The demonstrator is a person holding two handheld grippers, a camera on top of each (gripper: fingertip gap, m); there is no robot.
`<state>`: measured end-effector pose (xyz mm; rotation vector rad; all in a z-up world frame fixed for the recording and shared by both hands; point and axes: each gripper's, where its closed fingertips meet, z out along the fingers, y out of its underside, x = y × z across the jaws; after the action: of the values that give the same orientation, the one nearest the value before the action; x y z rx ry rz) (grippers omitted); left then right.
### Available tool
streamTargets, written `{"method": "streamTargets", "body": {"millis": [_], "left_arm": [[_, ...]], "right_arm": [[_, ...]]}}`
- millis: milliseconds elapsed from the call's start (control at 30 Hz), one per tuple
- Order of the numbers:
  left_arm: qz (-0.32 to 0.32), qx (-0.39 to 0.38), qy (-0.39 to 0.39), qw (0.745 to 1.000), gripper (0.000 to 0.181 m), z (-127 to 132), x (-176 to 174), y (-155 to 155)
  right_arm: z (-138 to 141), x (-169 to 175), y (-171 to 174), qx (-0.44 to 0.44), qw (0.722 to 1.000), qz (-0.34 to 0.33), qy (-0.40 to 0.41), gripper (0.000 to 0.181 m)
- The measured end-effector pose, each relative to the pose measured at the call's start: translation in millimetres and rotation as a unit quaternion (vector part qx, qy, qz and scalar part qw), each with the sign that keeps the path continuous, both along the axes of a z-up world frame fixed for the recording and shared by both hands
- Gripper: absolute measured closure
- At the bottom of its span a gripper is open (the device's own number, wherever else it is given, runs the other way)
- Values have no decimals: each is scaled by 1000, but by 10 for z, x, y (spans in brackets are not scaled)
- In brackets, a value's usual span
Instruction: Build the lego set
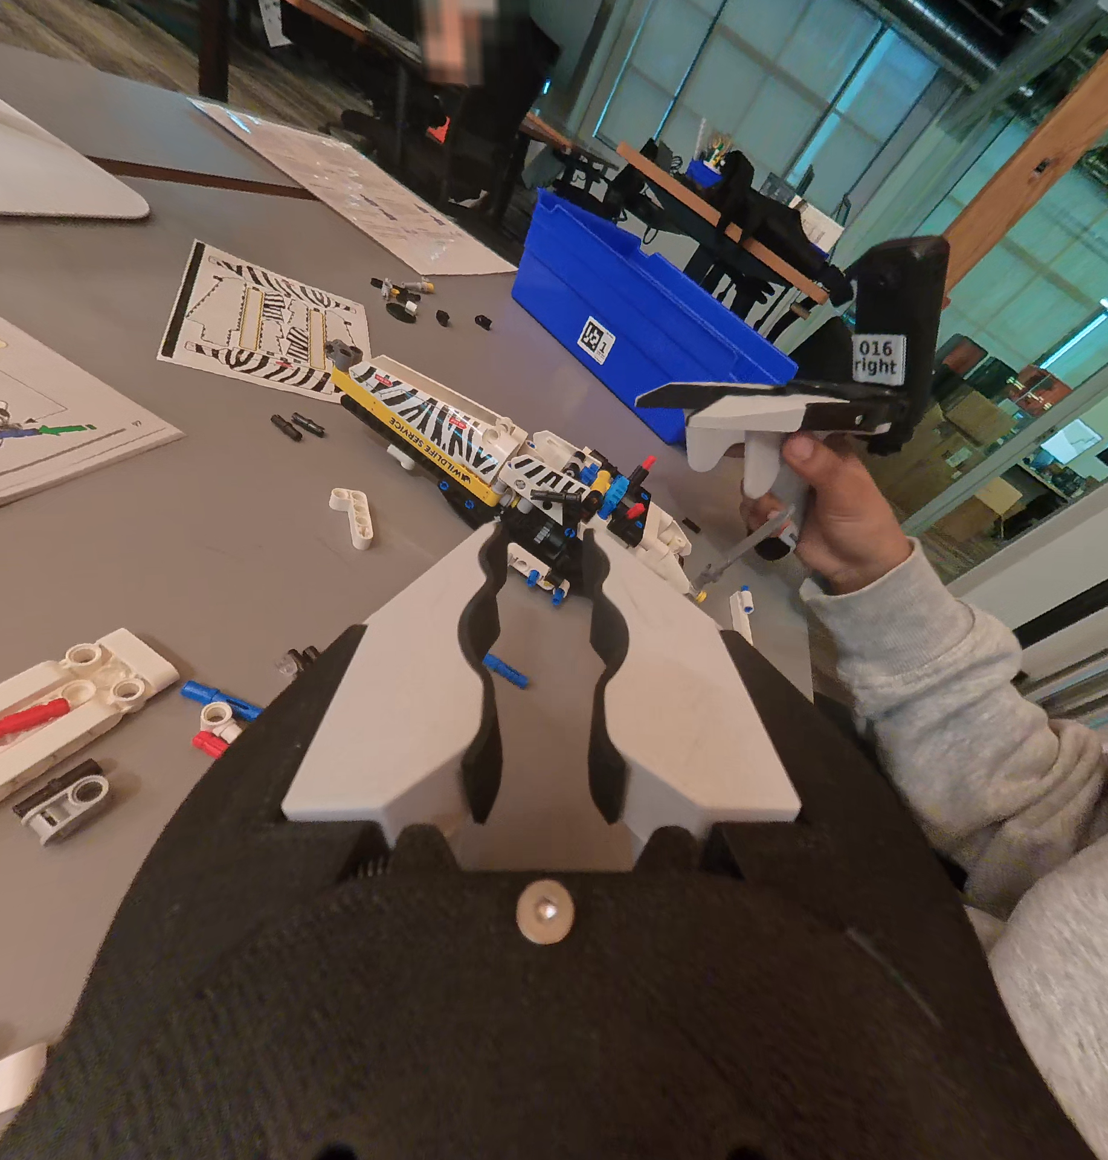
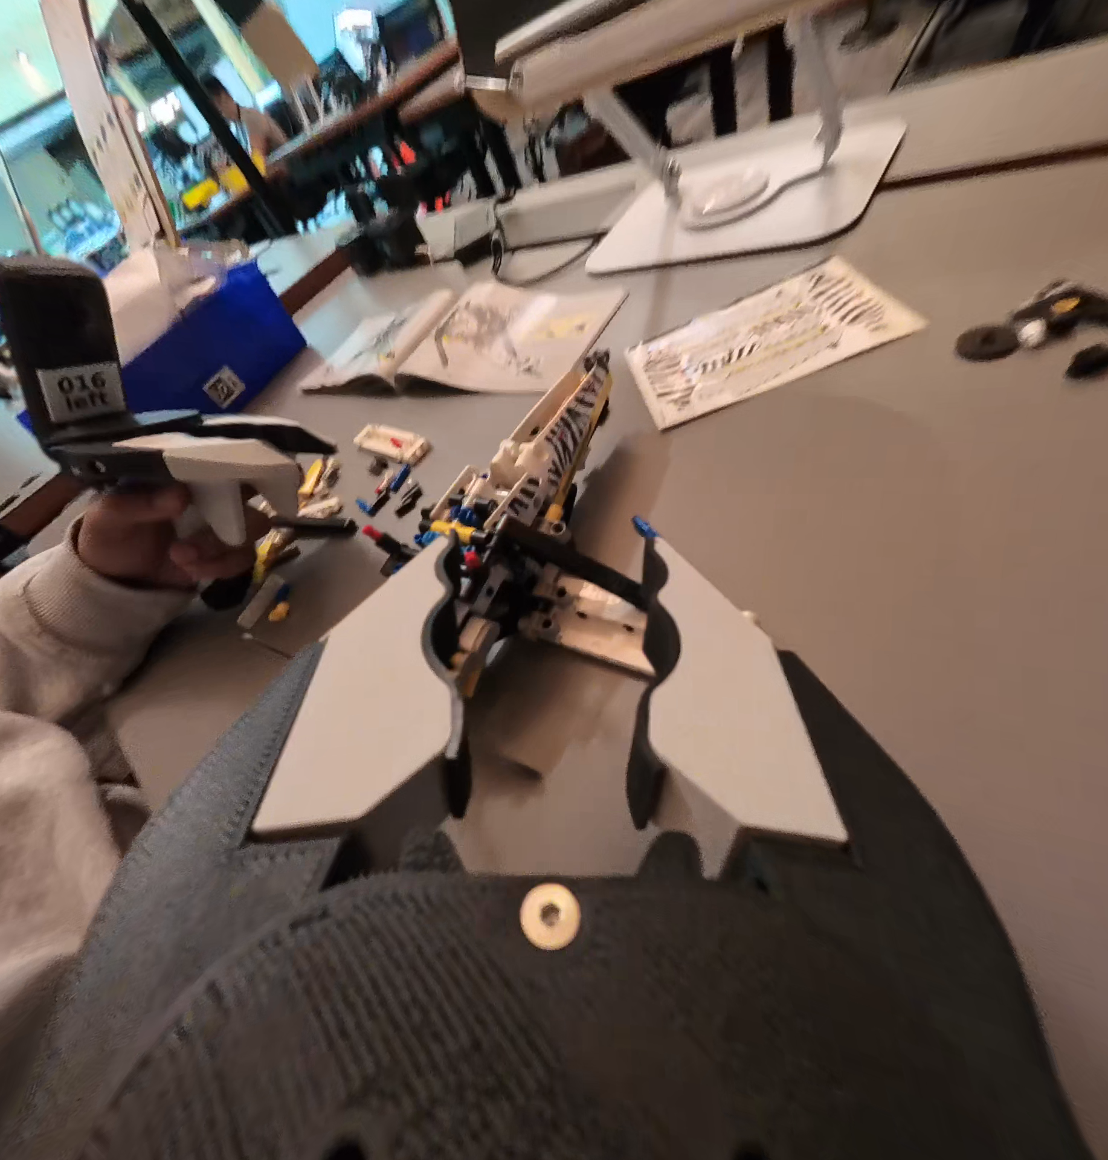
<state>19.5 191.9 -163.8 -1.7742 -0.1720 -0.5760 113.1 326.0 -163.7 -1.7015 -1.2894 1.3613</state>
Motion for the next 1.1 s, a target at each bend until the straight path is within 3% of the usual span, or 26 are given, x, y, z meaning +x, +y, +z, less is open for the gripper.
{"method": "streamTargets", "body": {"millis": [233,433,1100], "left_arm": [[1,10,-6,1000,160,36,-14,-8],[-2,6,5,1000,160,12,2,-1],[-4,6,10,1000,160,-1,12,-1]], "right_arm": [[-104,46,9,71,997,-23,27,131],[8,98,17,138,988,-35,62,140],[-34,90,66,143,988,-49,46,139]]}}
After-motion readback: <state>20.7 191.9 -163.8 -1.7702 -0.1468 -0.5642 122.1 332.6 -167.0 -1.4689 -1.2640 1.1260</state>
